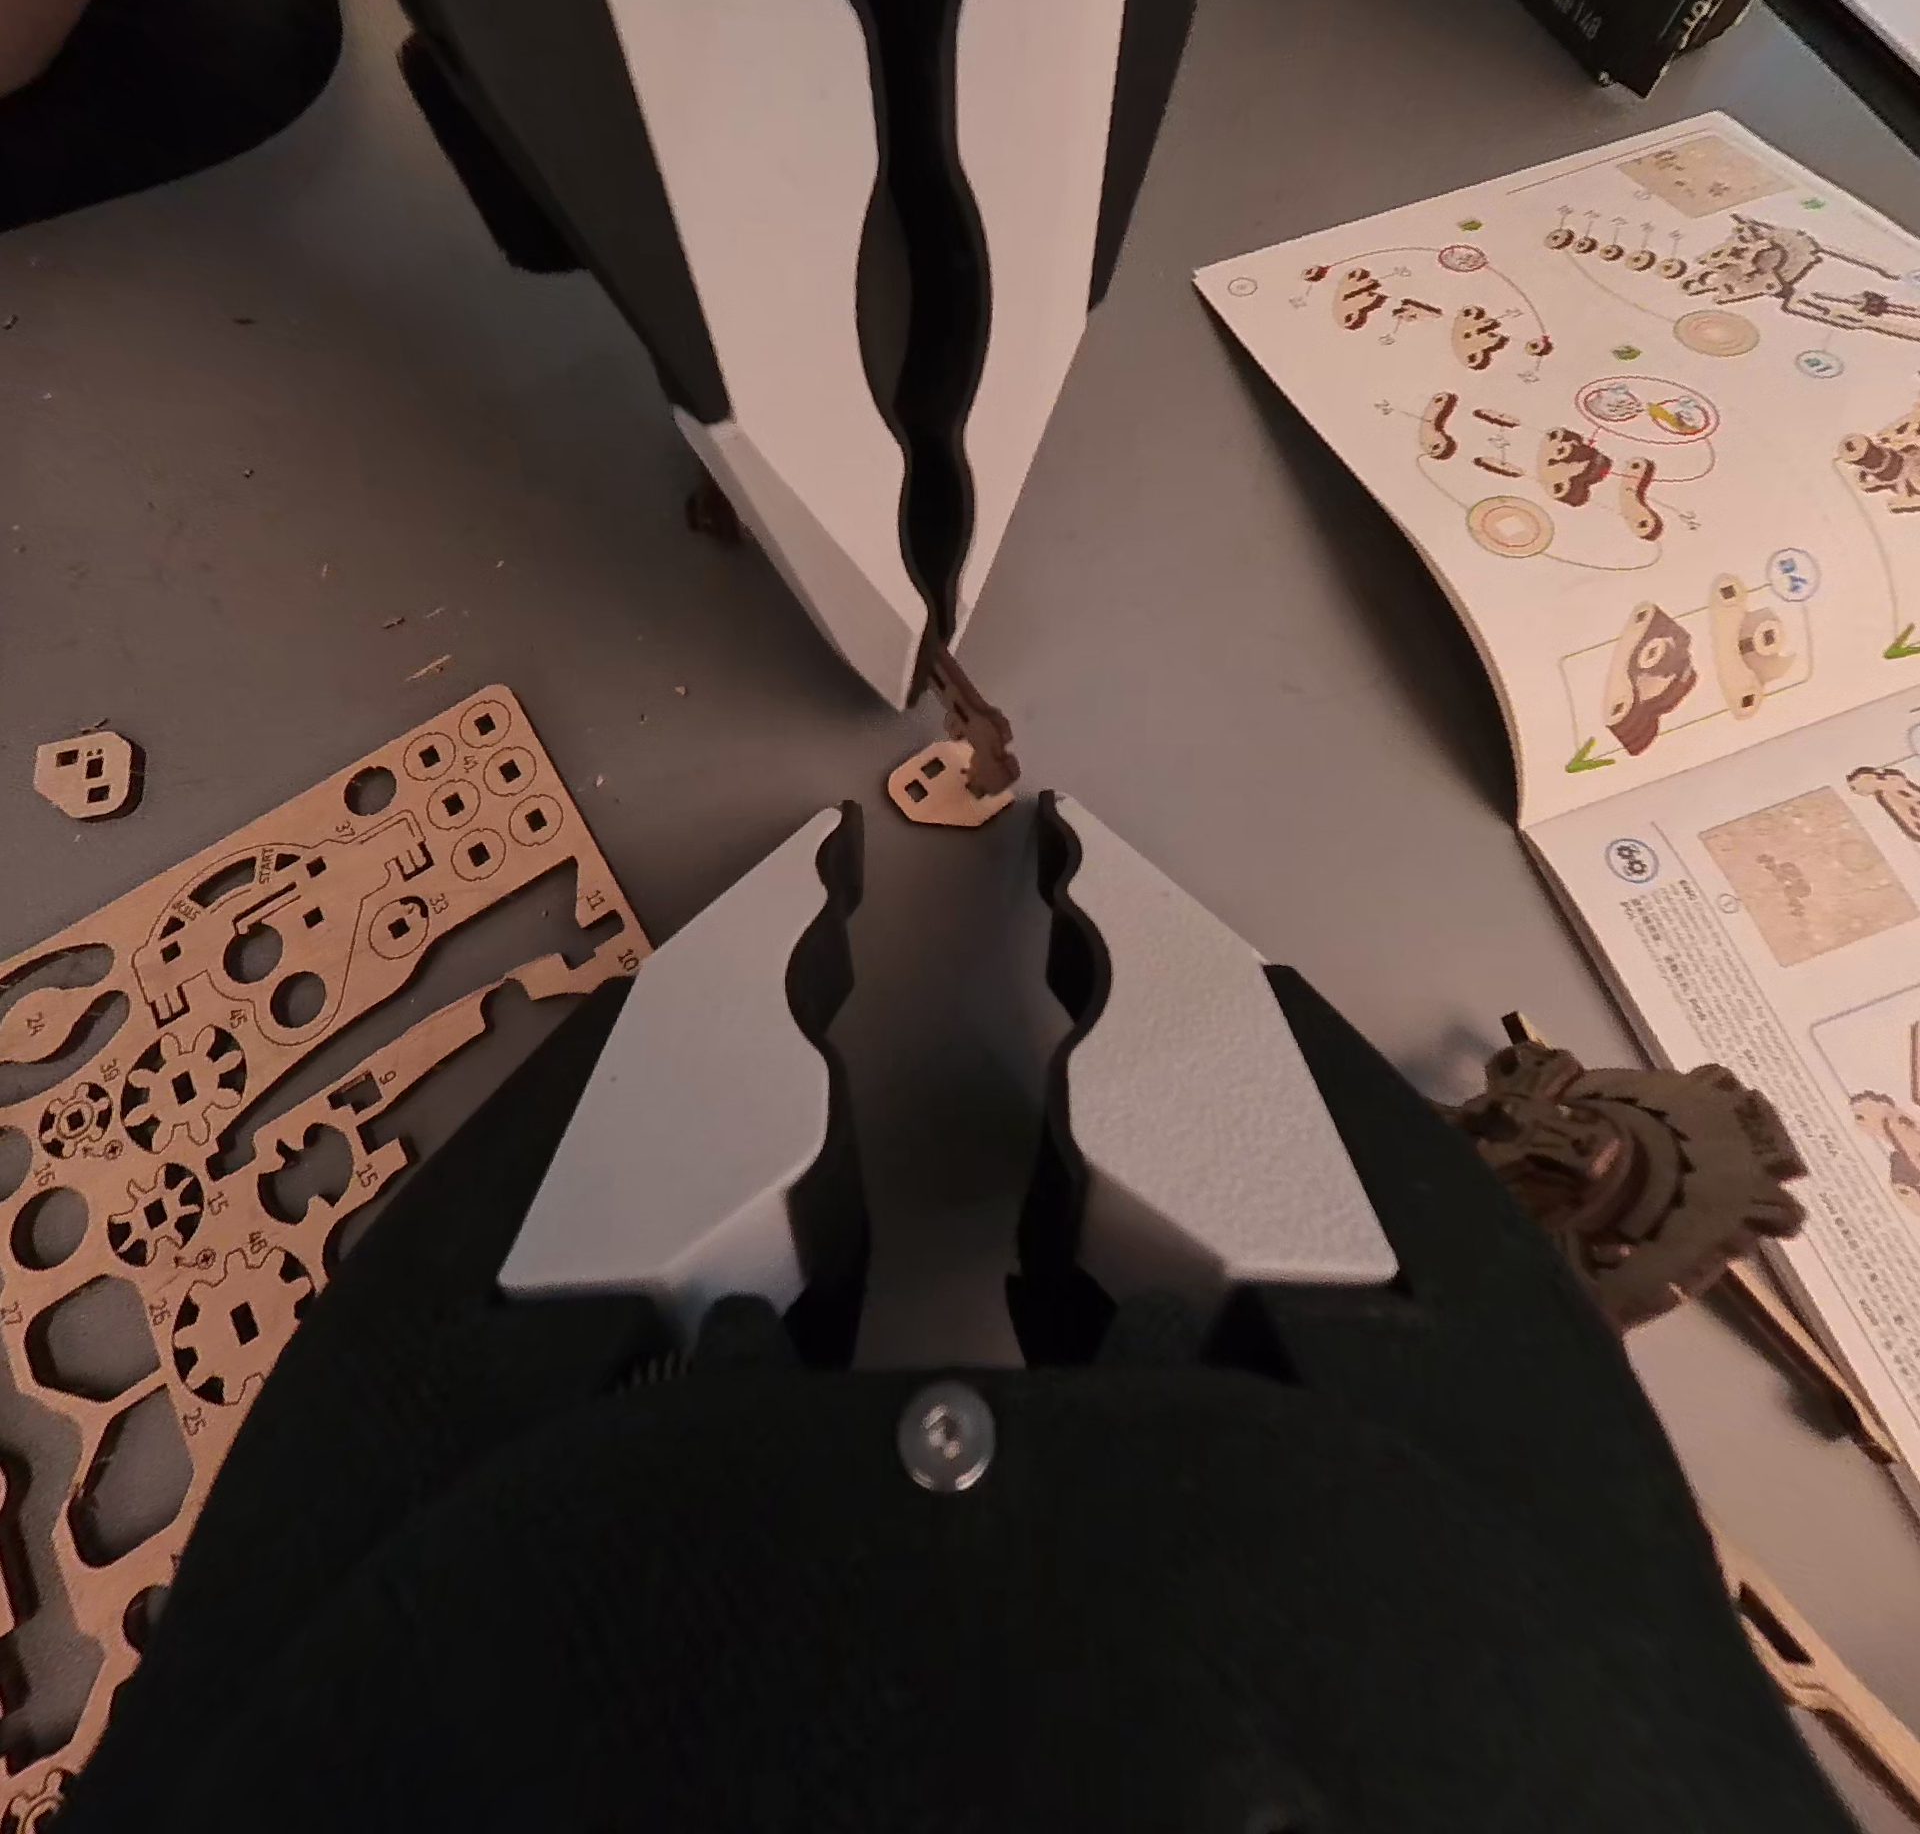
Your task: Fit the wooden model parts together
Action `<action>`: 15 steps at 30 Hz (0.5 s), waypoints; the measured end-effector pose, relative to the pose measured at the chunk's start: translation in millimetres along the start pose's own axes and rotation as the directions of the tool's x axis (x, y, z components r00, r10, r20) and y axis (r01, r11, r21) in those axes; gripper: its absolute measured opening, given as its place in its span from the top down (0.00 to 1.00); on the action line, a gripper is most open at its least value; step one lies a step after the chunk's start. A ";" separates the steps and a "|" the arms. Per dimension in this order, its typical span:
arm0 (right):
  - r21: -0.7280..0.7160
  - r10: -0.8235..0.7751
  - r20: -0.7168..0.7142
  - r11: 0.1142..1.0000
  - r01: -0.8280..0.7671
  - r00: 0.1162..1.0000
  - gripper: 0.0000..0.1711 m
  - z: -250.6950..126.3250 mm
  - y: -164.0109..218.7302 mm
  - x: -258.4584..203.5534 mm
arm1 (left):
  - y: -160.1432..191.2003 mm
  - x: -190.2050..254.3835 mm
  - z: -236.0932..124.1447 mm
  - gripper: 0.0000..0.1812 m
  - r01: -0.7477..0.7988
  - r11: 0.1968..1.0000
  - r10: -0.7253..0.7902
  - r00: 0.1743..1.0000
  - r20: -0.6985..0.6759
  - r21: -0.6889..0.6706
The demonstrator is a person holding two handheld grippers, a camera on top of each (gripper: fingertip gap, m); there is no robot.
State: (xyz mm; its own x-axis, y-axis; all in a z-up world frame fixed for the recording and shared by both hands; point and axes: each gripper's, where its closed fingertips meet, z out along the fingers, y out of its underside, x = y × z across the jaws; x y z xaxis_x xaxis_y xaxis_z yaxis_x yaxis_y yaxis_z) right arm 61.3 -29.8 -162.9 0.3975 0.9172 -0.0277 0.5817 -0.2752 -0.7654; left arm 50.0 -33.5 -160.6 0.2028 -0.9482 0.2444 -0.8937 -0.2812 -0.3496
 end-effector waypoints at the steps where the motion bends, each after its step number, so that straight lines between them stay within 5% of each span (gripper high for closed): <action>1: 0.000 0.001 0.000 1.000 -0.001 1.000 0.81 0.0 0.0 0.0 | 0.2 -0.7 -2.9 1.00 -0.003 1.000 0.003 1.000 0.005 0.002; 15: 0.084 0.009 -0.031 0.996 -0.006 0.999 0.82 -10.3 -15.3 5.6 | -4.8 -4.6 -18.1 1.00 0.012 0.998 -0.011 1.000 -0.015 0.065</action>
State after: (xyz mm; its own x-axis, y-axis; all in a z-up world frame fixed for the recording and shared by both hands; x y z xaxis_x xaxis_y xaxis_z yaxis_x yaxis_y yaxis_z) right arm 61.9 -23.4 -144.7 0.4247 0.9052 -0.0145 0.5177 -0.2560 -0.8163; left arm 46.2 -25.1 -143.7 0.2062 -0.9428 0.2619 -0.8635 -0.3012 -0.4045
